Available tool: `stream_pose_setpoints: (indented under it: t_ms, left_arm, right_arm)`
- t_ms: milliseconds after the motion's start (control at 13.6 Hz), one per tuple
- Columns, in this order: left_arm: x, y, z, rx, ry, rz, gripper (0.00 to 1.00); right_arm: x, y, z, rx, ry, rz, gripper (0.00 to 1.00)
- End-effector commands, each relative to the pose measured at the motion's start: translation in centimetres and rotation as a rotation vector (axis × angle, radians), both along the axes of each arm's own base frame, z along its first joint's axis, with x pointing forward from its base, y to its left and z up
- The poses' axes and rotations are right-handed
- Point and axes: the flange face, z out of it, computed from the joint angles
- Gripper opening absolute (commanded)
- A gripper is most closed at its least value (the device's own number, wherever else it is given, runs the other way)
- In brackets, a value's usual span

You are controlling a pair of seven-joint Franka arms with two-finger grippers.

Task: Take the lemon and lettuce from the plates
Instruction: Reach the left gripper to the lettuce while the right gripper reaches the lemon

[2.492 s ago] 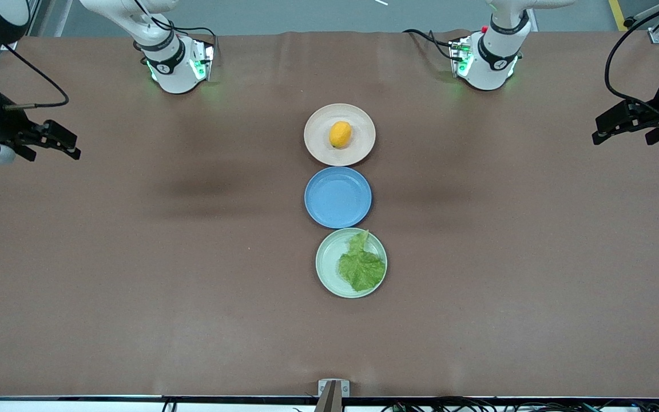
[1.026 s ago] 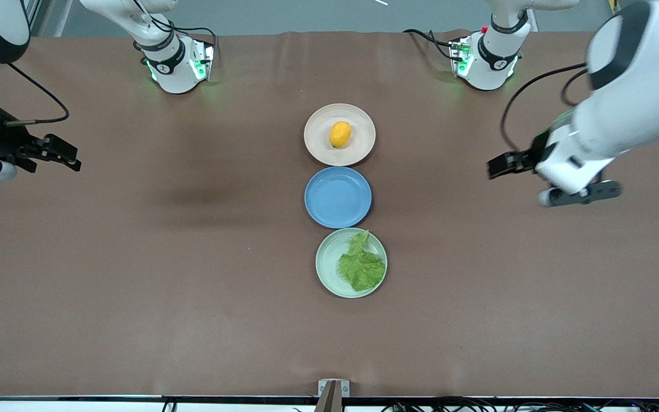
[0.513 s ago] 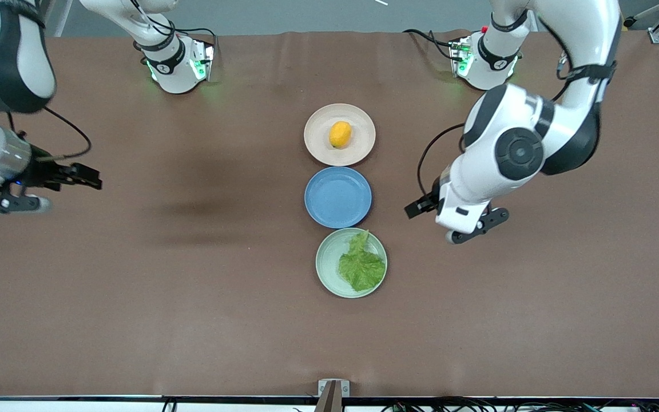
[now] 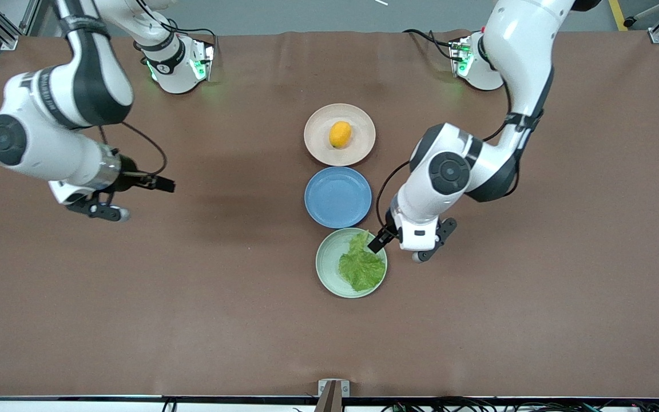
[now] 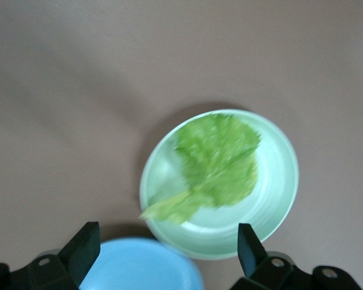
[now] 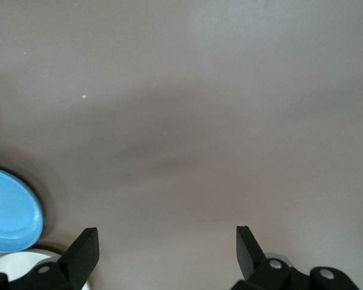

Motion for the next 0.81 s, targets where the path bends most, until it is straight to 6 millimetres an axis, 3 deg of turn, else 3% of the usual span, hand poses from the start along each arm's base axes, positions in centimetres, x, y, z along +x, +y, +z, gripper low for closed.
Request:
stream_pose_setpoints:
  t_ms: [0,220,440,733]
  left_arm:
    - [0.8,-1.7,-2.5,-0.009,-0.079,0.073,1.0]
    - [0.6,-2.8,-5.5,-0.018,-0.11,0.088,1.0]
    - [0.0,-3.4,-7.9,0.012,-0.132,0.04,0.98]
    - [0.1,-3.2,-9.5,0.015,-0.127,0.049,0.88]
  right_arm:
    - [-5.9,8.1,-1.3,-0.03,-0.02,-0.113,1.0]
    - [-10.3,18.4,-2.4,-0.042,-0.058,-0.176,1.0]
    - [-15.8,27.5,-6.4,-0.045,-0.087,-0.205,1.0]
    - [-21.7,35.3,-13.5,-0.033,-0.135,-0.225,1.0]
